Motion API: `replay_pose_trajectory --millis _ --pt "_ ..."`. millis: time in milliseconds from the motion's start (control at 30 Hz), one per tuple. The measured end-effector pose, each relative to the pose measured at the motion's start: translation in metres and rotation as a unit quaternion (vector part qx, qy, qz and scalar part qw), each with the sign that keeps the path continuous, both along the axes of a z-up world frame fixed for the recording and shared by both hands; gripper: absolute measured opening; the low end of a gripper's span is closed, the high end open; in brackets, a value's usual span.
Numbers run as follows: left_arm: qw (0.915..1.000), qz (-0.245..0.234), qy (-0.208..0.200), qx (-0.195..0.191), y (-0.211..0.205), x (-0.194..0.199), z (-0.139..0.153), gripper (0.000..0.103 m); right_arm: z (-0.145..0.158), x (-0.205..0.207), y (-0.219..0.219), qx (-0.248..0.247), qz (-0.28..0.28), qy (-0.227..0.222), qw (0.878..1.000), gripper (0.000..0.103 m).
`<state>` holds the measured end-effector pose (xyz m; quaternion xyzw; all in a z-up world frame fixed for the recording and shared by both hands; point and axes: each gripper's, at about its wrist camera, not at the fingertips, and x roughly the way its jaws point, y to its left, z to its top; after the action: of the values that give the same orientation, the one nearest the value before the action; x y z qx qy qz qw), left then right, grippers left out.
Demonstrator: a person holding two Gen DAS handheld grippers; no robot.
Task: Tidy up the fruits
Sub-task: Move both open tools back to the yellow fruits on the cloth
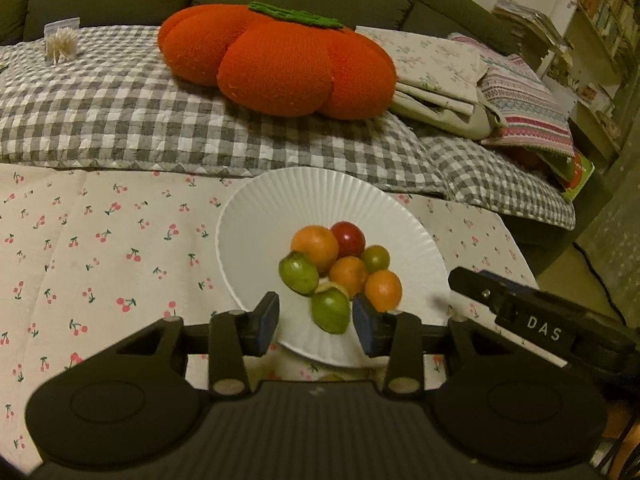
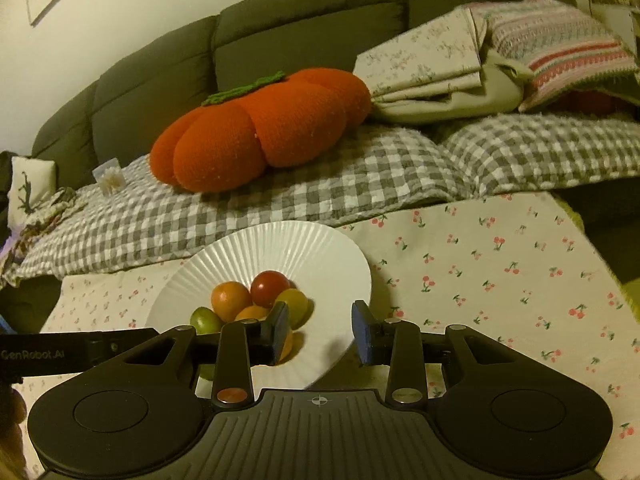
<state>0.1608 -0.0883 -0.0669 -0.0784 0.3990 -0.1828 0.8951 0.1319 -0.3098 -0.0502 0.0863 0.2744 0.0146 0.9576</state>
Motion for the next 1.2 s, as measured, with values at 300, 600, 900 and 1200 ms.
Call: replay_pose_trajectory --millis 300,600,900,1200 --pt "0.9998 -0.005 0.018 0.008 0.002 -0.020 -0.005 0.039 0.003 -0.019 0.016 -0.023 0.030 -0.011 0.999 0.034" --pt "0.9993 -0.020 0.025 0.018 0.002 -0.032 -0.014 0.039 -0.004 -0.036 0.029 -0.024 0.059 0.000 0.998 0.034" --pt "0.9990 -0.018 0.036 0.017 0.002 -0.031 -0.026 0.040 -0.021 -0.052 0.035 -0.046 0.081 0.020 0.995 0.038" --pt "0.9991 -0.027 0.033 0.007 -0.006 -0.026 -0.035 0.043 -0.032 -0.062 0.054 -0.081 0.131 0.027 0.988 0.045"
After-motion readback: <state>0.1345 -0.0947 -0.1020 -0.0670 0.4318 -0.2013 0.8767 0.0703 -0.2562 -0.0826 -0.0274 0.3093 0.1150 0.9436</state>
